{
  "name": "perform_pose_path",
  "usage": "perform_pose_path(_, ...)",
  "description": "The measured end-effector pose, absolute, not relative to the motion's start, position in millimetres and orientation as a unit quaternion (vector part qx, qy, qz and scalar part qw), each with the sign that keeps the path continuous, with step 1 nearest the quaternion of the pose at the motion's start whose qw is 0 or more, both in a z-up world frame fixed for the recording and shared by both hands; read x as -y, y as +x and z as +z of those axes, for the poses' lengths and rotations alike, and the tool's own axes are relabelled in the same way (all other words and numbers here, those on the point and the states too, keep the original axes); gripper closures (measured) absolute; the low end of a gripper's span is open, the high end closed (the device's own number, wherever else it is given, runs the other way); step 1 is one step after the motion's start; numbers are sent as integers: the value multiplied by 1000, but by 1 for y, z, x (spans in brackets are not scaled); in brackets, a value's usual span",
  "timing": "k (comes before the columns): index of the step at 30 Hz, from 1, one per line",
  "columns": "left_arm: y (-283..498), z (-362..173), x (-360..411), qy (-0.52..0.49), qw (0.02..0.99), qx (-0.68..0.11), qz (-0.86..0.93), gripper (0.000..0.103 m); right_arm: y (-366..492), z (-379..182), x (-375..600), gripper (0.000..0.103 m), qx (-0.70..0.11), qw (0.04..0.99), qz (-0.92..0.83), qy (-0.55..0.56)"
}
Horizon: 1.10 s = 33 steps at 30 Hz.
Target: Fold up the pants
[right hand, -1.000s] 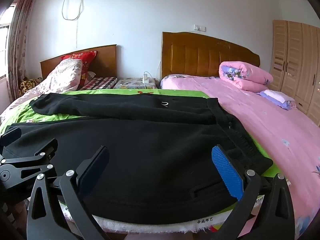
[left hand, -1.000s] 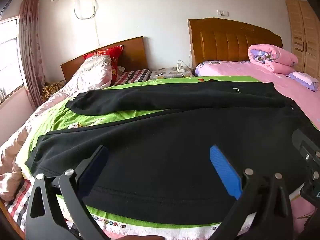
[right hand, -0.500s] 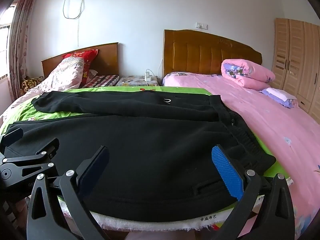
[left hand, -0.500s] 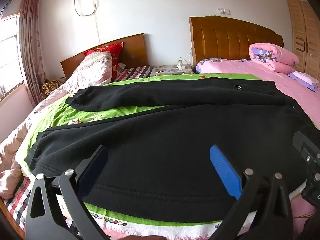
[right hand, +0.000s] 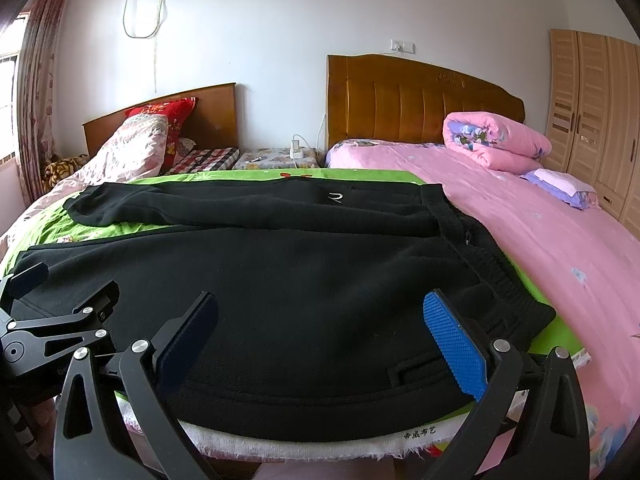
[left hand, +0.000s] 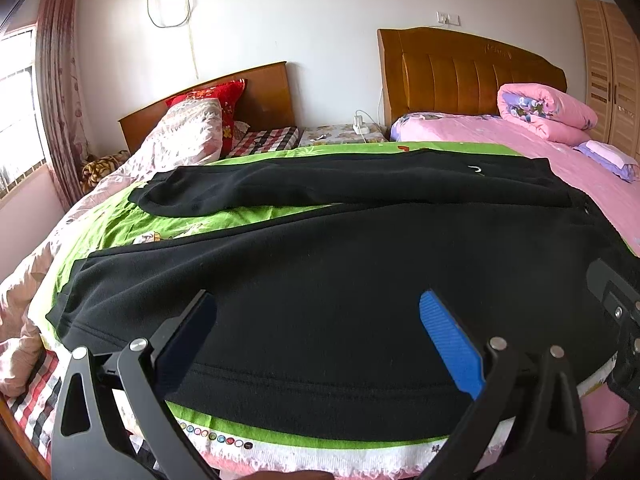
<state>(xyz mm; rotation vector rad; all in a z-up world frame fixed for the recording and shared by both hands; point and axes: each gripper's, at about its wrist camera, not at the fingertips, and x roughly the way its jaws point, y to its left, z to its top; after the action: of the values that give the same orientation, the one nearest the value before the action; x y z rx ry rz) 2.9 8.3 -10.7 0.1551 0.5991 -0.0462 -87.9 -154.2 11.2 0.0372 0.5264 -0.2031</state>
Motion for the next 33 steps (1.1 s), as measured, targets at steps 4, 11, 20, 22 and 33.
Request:
perform_pose_path(4, 4, -12, -10, 76, 952, -297, -22, 1, -88, 11, 155, 4, -261, 960, -100, 19)
perform_pose_path(11, 3, -14, -10, 75, 951, -300, -20, 1, -88, 11, 155, 4, -261, 960, -100, 19)
perform_pose_path(20, 3, -15, -13, 72, 949, -305, -18, 1, -88, 8, 155, 4, -264, 959, -99, 22)
perform_pose_path(22, 3, -15, -13, 72, 949, -306, -18, 1, -88, 7, 155, 4, -265, 959, -99, 22)
perform_pose_path(33, 4, -15, -14, 71, 948, -309, -17, 1, -87, 5, 157, 4, -270, 957, -98, 26)
